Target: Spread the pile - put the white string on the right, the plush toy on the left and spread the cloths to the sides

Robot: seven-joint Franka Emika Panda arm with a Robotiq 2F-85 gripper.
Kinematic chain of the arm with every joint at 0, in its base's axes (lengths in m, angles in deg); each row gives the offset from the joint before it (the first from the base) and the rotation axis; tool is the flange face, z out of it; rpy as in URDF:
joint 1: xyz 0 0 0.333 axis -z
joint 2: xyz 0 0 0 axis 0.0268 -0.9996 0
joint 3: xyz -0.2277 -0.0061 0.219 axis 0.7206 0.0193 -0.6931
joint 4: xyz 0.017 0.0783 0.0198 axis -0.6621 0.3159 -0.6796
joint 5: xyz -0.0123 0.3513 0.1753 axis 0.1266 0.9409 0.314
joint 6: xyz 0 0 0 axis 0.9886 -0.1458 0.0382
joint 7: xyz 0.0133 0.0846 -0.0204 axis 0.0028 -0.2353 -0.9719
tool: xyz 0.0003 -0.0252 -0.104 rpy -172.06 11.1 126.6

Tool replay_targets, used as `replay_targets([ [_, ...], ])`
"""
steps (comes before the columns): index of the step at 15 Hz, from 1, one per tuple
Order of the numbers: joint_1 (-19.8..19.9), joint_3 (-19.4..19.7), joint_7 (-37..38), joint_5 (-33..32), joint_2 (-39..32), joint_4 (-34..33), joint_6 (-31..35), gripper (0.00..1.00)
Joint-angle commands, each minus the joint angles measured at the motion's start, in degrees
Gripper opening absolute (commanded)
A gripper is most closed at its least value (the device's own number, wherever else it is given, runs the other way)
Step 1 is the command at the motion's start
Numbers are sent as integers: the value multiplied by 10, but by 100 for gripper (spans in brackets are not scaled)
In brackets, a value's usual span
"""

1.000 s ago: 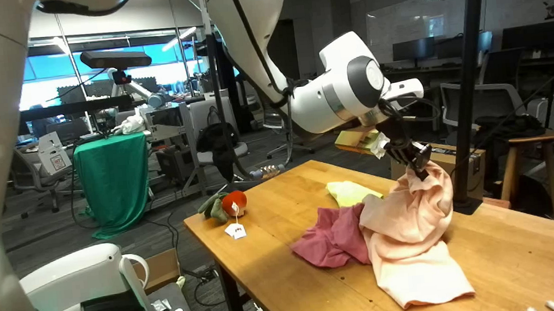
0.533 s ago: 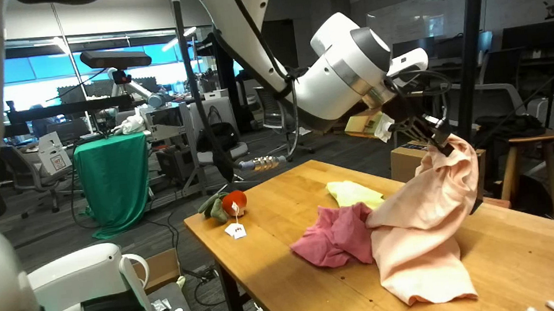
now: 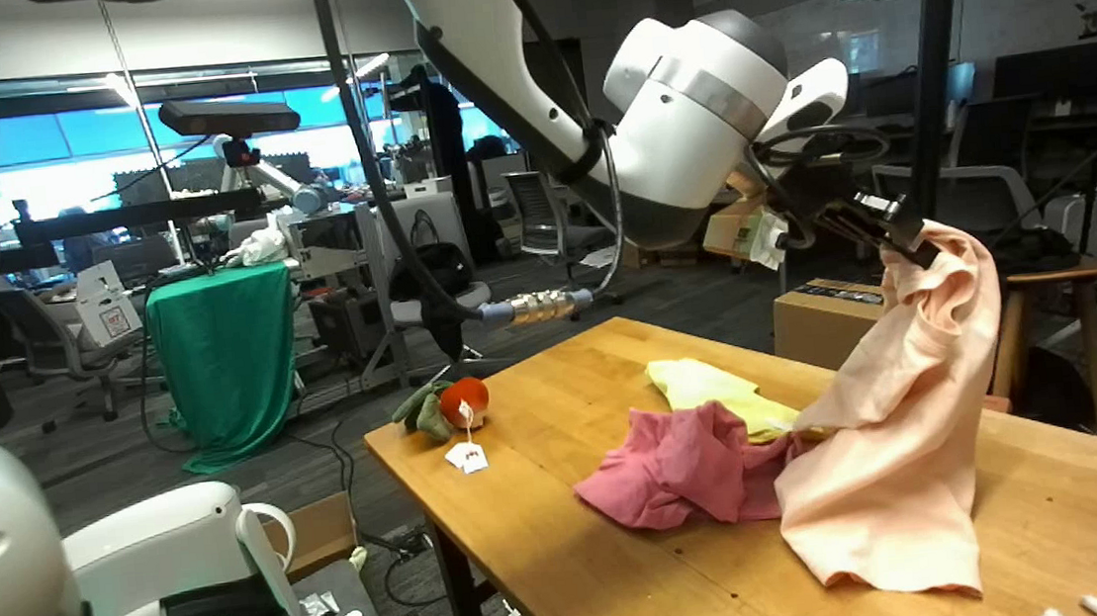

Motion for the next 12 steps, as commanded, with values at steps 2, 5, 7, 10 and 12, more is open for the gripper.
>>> replay_targets([
  [2, -5, 22, 91, -53, -14, -34, 13, 9],
  [5, -4, 33, 155, -86, -24, -55, 11, 9],
  [7, 0, 33, 173, -95, -32, -61, 14, 9],
  [10, 5, 31, 187, -93, -45, -65, 19, 9],
  [12, 11, 24, 180, -79, -56, -62, 32, 9],
])
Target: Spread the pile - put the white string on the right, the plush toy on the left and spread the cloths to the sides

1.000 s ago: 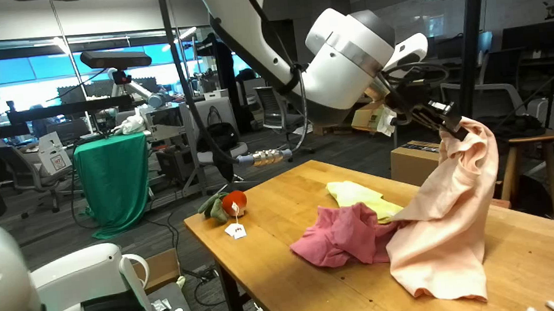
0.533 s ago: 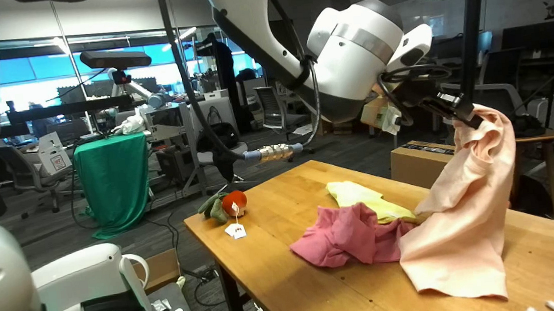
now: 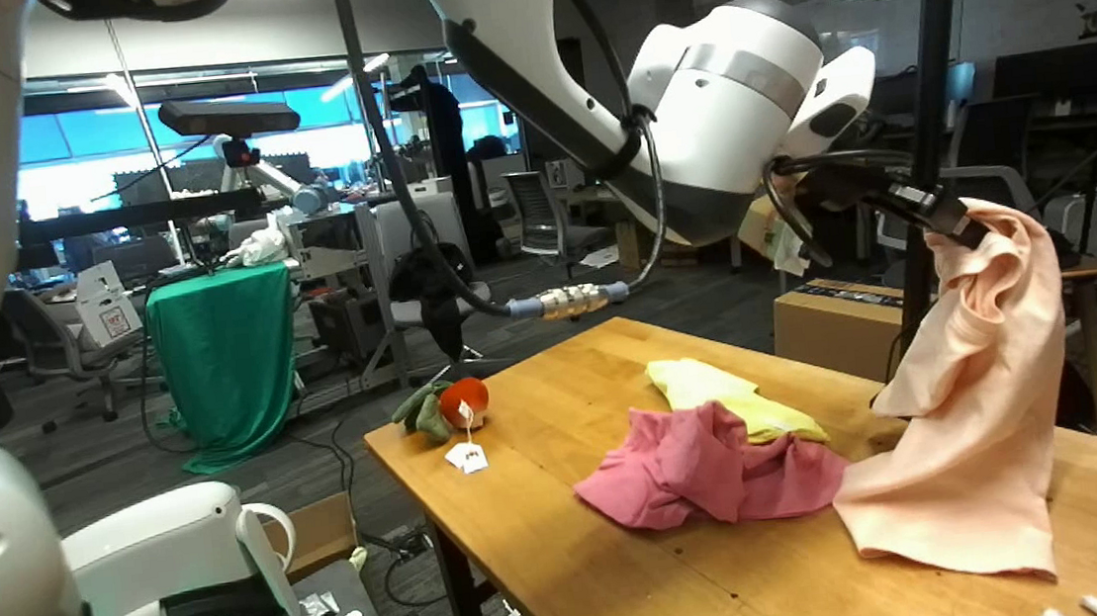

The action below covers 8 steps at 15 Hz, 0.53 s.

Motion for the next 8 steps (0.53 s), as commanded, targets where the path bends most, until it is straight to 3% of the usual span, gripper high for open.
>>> replay_targets([
  [1, 11, -6, 12, 5, -32, -18, 38, 9],
  [8, 32, -32, -5, 41, -88, -28, 80, 9],
])
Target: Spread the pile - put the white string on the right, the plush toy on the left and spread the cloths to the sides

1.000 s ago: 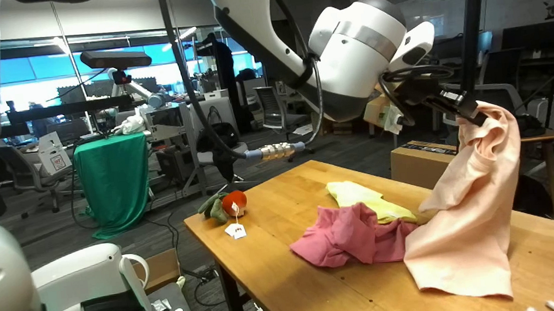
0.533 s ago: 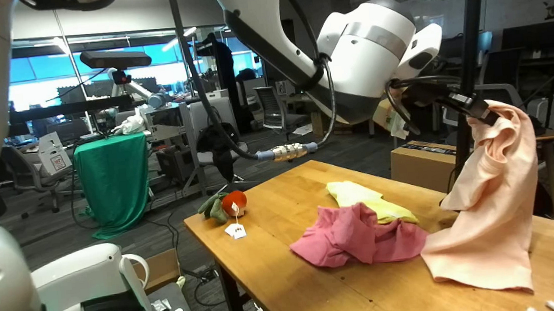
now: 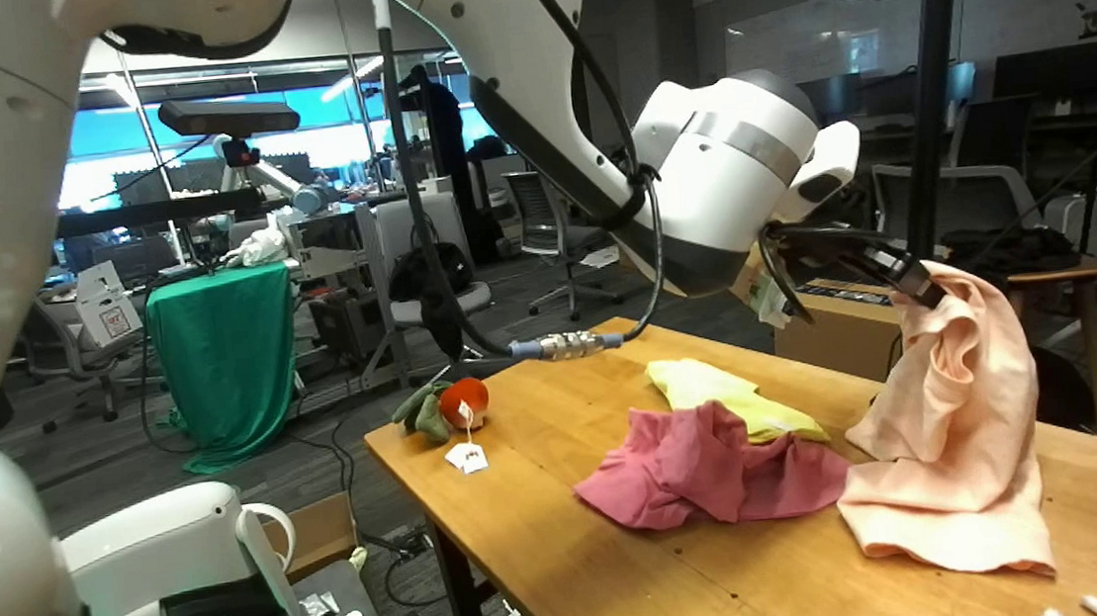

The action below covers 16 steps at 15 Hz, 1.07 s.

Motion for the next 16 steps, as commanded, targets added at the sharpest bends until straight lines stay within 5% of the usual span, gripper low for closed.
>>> replay_targets([
  [1, 25, -16, -10, 30, -37, -29, 31, 9],
  [10, 87, -67, -33, 91, -99, -67, 54, 9],
  [11, 96, -77, -43, 100, -101, -68, 52, 35],
  [13, 112, -99, -69, 118, -102, -66, 43, 39],
  [16, 131, -133, -113, 142, -95, -53, 31, 61],
])
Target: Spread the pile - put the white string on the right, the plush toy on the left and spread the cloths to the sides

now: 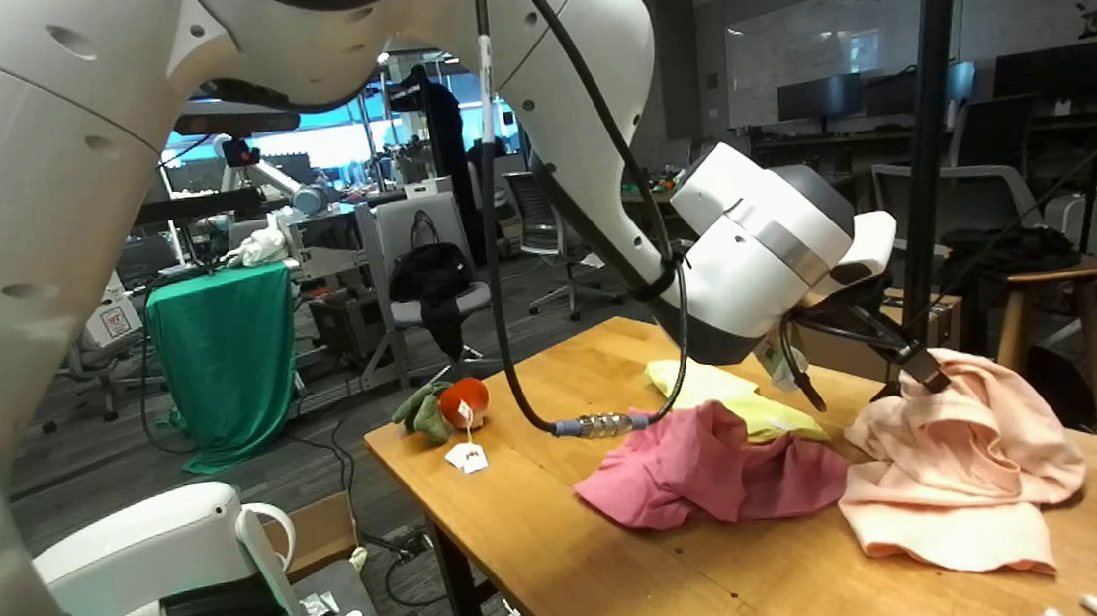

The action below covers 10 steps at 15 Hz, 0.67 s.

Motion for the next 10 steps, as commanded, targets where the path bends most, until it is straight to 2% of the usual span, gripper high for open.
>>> replay_targets([
  [1, 27, -44, -68, 34, 7, 2, -13, 68],
  [5, 25, -80, -120, 40, 44, 45, -48, 99],
  [10, -5, -96, -138, 25, 102, 101, -111, 100],
])
